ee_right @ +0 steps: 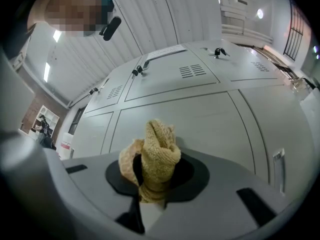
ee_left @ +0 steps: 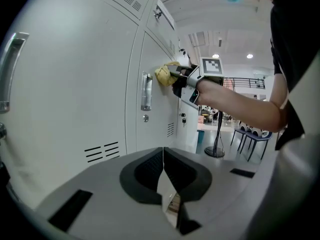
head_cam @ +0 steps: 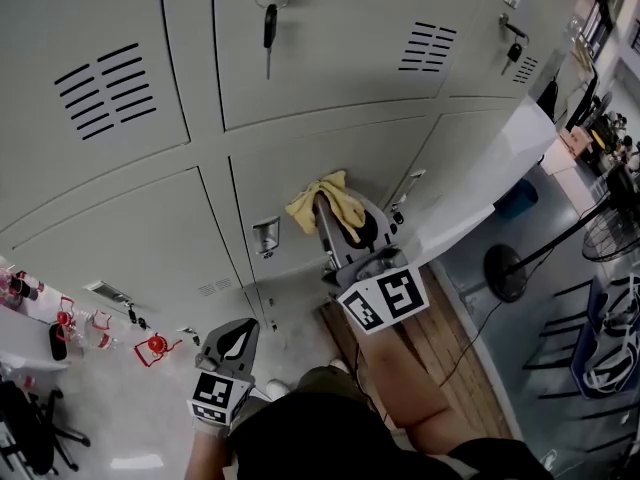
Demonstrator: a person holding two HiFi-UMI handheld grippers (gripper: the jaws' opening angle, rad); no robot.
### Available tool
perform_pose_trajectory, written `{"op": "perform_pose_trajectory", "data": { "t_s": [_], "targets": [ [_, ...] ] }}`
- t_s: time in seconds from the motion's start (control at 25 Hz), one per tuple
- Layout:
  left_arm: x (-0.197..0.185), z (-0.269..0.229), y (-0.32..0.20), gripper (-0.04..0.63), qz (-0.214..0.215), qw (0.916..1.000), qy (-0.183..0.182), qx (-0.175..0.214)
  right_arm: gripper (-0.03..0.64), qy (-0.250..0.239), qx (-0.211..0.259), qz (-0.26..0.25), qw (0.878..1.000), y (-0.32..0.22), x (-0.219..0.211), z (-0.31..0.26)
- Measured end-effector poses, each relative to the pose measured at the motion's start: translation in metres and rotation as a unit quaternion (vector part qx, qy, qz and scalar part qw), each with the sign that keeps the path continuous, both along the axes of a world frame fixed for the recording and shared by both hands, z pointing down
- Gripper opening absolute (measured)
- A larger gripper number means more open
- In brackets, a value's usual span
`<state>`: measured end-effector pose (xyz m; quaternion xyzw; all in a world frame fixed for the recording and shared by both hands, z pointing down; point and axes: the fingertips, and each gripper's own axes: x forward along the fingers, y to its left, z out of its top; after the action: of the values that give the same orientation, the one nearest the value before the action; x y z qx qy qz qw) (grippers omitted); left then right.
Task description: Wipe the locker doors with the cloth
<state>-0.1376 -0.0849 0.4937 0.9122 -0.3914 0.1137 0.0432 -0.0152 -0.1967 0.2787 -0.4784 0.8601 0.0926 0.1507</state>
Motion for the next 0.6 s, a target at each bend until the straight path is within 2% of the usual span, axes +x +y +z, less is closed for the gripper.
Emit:
{"op": "perform_pose_trajectory", "data": {
  "t_s": [0.32,0.6],
  "targets": [
    [-0.007,0.008,0.007,0.011,-0.002,0.9999,-0.007,-0.008,0.092,0.014,-0.033,0.013,0.999,-0.003,0.000,0.057],
    [-0.009,0.016,0.015,0.011,-0.005,0.9998,-0.011,-0.016,0.092,0.024,-0.089,0.017,0.996,-0.007,0.001,0.119]
  ]
}}
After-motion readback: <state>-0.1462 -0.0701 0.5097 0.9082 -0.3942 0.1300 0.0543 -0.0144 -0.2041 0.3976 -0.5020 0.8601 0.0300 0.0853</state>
